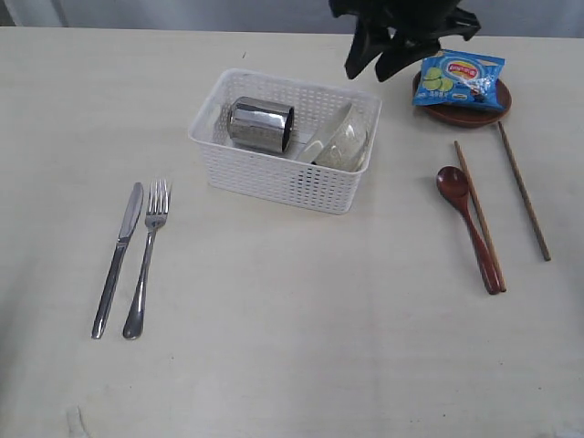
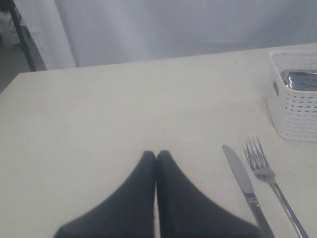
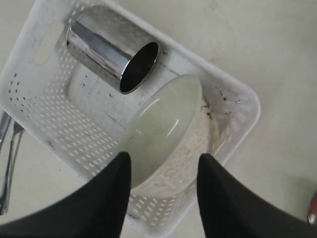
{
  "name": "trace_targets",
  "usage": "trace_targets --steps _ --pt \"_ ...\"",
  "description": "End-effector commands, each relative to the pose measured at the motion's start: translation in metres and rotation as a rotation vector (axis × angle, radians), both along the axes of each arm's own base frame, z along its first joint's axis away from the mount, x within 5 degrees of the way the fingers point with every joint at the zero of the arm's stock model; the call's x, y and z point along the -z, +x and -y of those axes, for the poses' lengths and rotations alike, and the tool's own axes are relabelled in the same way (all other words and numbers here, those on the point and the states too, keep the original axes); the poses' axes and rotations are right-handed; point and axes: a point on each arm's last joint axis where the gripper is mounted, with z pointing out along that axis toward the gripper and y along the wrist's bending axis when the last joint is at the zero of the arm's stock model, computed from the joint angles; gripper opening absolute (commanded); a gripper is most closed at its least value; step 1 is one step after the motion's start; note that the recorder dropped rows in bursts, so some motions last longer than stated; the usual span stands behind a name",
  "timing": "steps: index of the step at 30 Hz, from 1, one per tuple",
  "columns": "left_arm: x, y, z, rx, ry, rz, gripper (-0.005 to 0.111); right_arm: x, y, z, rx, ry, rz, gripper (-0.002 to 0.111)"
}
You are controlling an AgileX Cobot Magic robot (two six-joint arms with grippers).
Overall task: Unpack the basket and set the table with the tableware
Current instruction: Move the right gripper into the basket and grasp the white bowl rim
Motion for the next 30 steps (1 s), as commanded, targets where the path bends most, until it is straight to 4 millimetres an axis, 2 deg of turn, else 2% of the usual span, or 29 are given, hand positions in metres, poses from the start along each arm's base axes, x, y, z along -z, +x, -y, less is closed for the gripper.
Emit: trace_targets --steps 1,5,10,14,21,25,30 --pt "0.001 0.0 0.0 0.004 0.001 0.0 0.0 0.002 -0.012 -0.032 0.002 -0.126 0.037 0.041" --pt "0.001 0.0 0.0 0.004 0.001 0.0 0.0 0.021 -0.013 -0.046 0.033 -0.148 -0.017 0.041" --pt "0.001 0.0 0.0 0.004 0.001 0.0 0.0 0.049 -0.006 -0.044 0.069 -0.218 -0.067 0.041" --pt "0.001 0.0 0.0 0.004 0.001 0.0 0.0 0.059 -0.004 -0.045 0.061 -0.235 -0.082 0.041" --pt "0.001 0.0 0.0 0.004 0.001 0.0 0.0 0.057 0.001 -0.047 0.04 -0.215 -0.018 0.041" --pt "0.001 0.0 0.0 0.004 0.001 0.0 0.0 0.049 0.0 -0.047 -0.037 -0.216 0.027 0.041" --pt "0.001 0.0 0.0 0.004 0.001 0.0 0.0 0.04 0.005 -0.045 -0.053 -0.214 0.121 0.041"
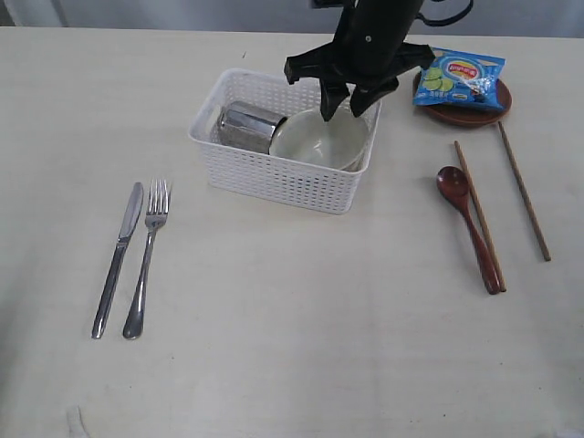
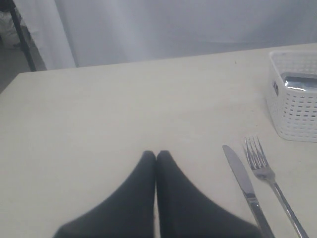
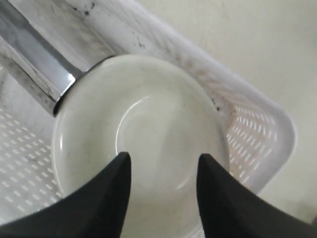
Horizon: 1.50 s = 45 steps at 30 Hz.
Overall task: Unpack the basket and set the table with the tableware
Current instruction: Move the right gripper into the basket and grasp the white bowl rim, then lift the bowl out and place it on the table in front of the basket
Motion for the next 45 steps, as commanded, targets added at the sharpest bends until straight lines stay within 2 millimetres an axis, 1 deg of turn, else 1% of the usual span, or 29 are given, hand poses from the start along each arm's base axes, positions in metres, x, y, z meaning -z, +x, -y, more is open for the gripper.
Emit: trace_targets --steps 1,9,16,17,18,20,21,22,23,26,29,31,34,37,39,41,43,45 --pt "0.001 0.0 0.0 0.004 0.001 0.0 0.0 -0.01 0.006 0.005 -0.041 -0.029 0.097 0.041" --pt "0.001 0.0 0.0 0.004 0.001 0.0 0.0 0.013 0.013 0.009 -0.081 -0.12 0.092 0.041" --pt "0.001 0.0 0.0 0.004 0.001 0.0 0.0 0.043 0.016 0.007 -0.085 -0.145 0.029 0.041" --pt "0.001 0.0 0.0 0.004 0.001 0.0 0.0 0.044 0.017 0.007 -0.085 -0.147 0.025 0.038" --pt "0.001 0.0 0.0 0.004 0.001 0.0 0.0 0.044 0.017 0.007 -0.086 -0.147 0.026 0.032" --pt "0.001 0.0 0.0 0.004 0.001 0.0 0.0 0.042 0.017 0.007 -0.092 -0.144 0.035 0.015" --pt "0.001 0.0 0.0 0.004 0.001 0.0 0.0 0.038 0.017 0.007 -0.105 -0.145 0.045 0.005" --pt "0.001 0.0 0.0 0.004 0.001 0.0 0.0 0.034 0.016 0.007 -0.114 -0.141 0.06 0.0" --pt "0.001 0.0 0.0 0.004 0.001 0.0 0.0 0.028 0.016 0.007 -0.117 -0.137 0.073 0.0" --pt "0.001 0.0 0.0 0.004 0.001 0.0 0.0 0.003 0.014 0.008 -0.13 -0.113 0.142 0.0" --pt "0.001 0.0 0.0 0.004 0.001 0.0 0.0 -0.033 0.008 0.011 -0.126 -0.075 0.237 0.0" --pt "0.001 0.0 0.0 0.004 0.001 0.0 0.0 -0.059 0.002 0.014 -0.124 -0.053 0.294 0.0" --pt "0.001 0.0 0.0 0.004 0.001 0.0 0.0 -0.09 -0.008 0.019 -0.118 -0.03 0.351 0.0" --pt "0.001 0.0 0.0 0.004 0.001 0.0 0.0 -0.113 -0.021 0.024 -0.113 -0.015 0.362 0.0" --pt "0.001 0.0 0.0 0.004 0.001 0.0 0.0 -0.123 -0.032 0.026 -0.113 0.013 0.33 0.0" --pt "0.001 0.0 0.0 0.004 0.001 0.0 0.0 -0.128 -0.043 0.024 -0.154 0.057 0.277 0.0" --pt "0.001 0.0 0.0 0.004 0.001 0.0 0.0 -0.129 -0.052 0.019 -0.187 0.136 0.221 0.0" --pt "0.001 0.0 0.0 0.004 0.001 0.0 0.0 -0.121 -0.06 0.015 -0.218 0.201 0.172 0.0"
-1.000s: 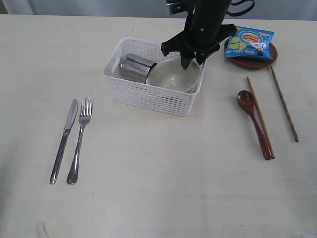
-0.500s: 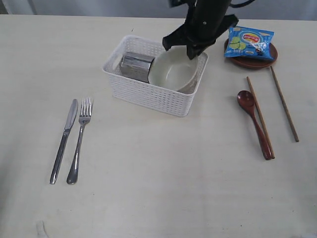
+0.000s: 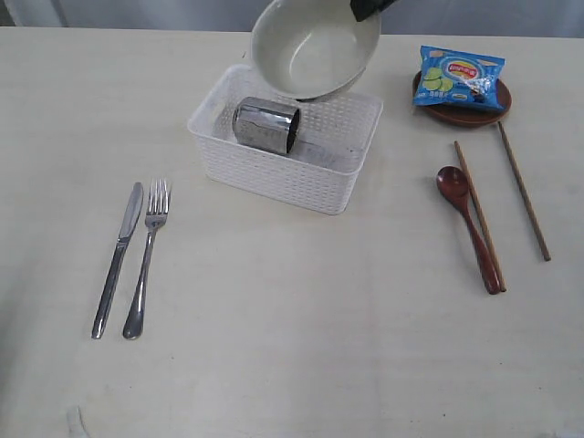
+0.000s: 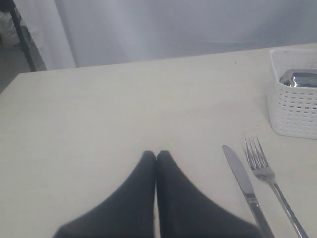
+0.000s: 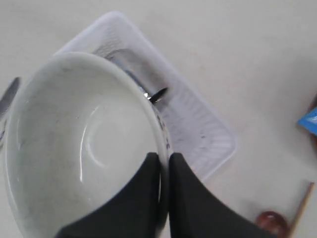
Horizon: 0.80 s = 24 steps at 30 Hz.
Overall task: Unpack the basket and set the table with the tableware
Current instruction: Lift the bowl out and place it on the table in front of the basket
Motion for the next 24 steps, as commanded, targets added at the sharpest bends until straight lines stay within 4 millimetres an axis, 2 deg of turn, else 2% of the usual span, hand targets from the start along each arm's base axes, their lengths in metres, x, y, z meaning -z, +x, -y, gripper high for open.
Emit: trace_targets --steps 1,5,10,14,20,24 --pt "0.001 0.0 0.0 0.004 0.001 0.0 0.0 0.007 -0.022 -0.01 -0.097 0.148 -0.123 0.0" --pt "0.001 0.0 0.0 0.005 -0.008 -0.001 0.0 0.04 -0.043 -0.023 -0.124 0.168 -0.215 0.0" --pt "0.001 0.0 0.0 0.005 -0.006 -0.001 0.0 0.092 -0.068 -0.042 -0.129 0.142 -0.209 0.0" --pt "0.001 0.0 0.0 0.005 -0.006 -0.001 0.0 0.133 -0.088 -0.038 -0.085 0.12 -0.248 0.0" --pt "0.001 0.0 0.0 0.005 -0.006 -0.001 0.0 0.167 -0.101 -0.026 0.029 0.151 -0.25 0.0" --pt "0.001 0.0 0.0 0.005 -0.006 -0.001 0.0 0.174 -0.105 -0.023 0.041 0.142 -0.265 0.003"
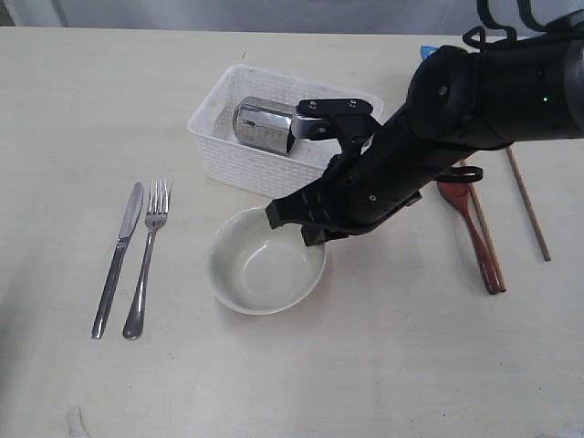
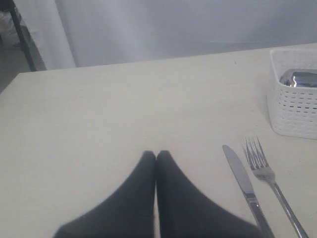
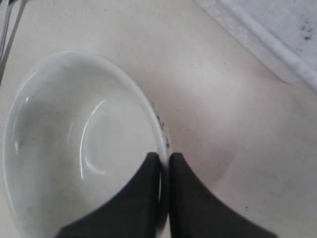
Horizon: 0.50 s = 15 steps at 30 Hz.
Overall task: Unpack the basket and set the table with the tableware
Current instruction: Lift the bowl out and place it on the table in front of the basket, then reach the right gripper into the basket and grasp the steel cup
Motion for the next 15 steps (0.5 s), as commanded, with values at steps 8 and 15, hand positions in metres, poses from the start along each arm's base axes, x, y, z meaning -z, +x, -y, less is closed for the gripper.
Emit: trace_targets --steps 8,15 --pt "0.001 0.0 0.0 0.005 -0.006 -0.001 0.0 -0.008 -0.003 -0.004 -0.02 0.047 -0.032 0.044" --pt "0.001 0.0 0.0 0.005 -0.006 -0.001 0.0 -0.07 0.016 -0.005 -0.066 -0.03 0.131 0.044"
